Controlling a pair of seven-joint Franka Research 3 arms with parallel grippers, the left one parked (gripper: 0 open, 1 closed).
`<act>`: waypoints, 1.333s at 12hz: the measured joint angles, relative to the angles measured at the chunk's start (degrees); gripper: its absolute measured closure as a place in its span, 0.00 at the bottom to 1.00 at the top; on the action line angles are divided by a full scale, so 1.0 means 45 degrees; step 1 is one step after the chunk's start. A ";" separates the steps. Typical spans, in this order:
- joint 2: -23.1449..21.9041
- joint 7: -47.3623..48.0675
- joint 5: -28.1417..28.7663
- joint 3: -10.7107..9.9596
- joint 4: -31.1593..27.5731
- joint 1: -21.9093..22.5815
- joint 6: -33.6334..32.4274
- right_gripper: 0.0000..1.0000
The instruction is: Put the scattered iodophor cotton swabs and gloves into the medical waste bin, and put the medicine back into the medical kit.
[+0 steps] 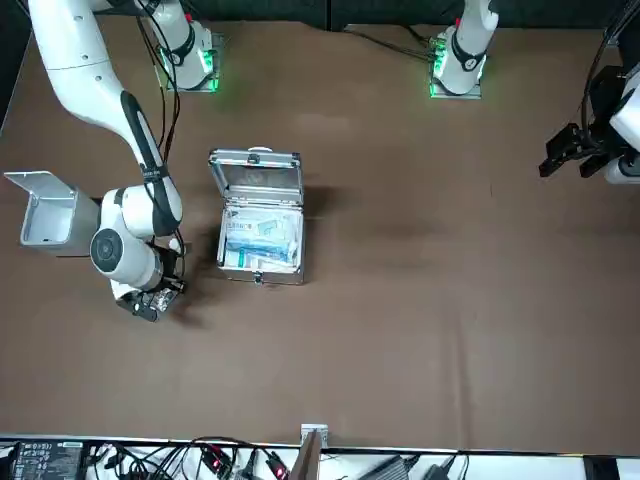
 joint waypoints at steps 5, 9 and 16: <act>0.0007 0.0001 -0.0001 -0.0001 0.0041 0.0000 0.0000 0.82; 0.0008 0.0009 -0.0002 -0.0010 0.0045 -0.0002 0.0000 0.76; 0.0011 0.0507 -0.0002 -0.0024 0.0313 -0.0007 0.0013 0.69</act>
